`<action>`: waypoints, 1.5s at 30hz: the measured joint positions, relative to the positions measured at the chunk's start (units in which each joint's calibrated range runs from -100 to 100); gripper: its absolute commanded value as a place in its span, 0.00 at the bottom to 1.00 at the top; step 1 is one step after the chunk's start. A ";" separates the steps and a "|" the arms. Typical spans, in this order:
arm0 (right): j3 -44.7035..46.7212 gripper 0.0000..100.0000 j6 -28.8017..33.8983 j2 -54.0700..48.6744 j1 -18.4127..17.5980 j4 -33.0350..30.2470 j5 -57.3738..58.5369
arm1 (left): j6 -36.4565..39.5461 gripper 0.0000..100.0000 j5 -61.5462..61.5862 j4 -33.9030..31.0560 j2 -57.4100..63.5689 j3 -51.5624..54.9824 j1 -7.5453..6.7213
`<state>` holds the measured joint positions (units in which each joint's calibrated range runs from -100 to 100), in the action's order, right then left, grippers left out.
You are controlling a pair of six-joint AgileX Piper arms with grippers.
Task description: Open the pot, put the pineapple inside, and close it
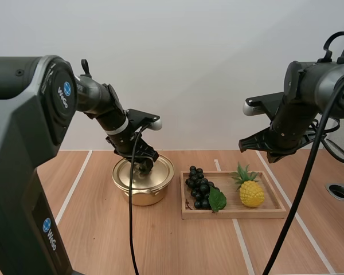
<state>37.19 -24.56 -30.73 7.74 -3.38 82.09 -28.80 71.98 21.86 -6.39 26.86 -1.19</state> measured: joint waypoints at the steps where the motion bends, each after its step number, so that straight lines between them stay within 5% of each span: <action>1: 0.00 0.00 0.00 0.00 0.00 0.00 0.00 | 0.00 0.41 0.19 0.28 0.00 -0.12 0.00; 5: 0.00 0.00 0.00 0.00 0.00 0.00 0.00 | -0.32 0.00 2.11 0.68 0.12 -0.12 -0.17; 16: 0.00 0.00 0.00 0.00 0.00 1.64 -0.18 | -0.45 0.00 4.79 0.36 1.17 -2.32 -0.17; 30: 0.00 0.00 0.00 0.00 0.00 3.38 -0.54 | -0.56 0.00 6.95 0.33 20.00 -9.15 -0.17; 33: 0.00 0.22 0.00 0.00 0.00 3.38 -0.33 | -0.69 0.00 7.30 0.33 23.22 -9.78 -0.17; 39: 0.00 0.96 0.00 0.00 0.00 3.38 -0.55 | -0.88 0.00 7.30 0.33 27.76 -13.06 -0.17; 45: 0.00 1.00 0.00 0.00 0.00 2.69 -2.08 | -0.99 0.00 7.49 0.02 31.92 -15.70 -0.17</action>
<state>37.19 -24.56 -30.73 7.74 -0.69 80.01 -29.79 79.46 21.88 25.54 11.16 -1.36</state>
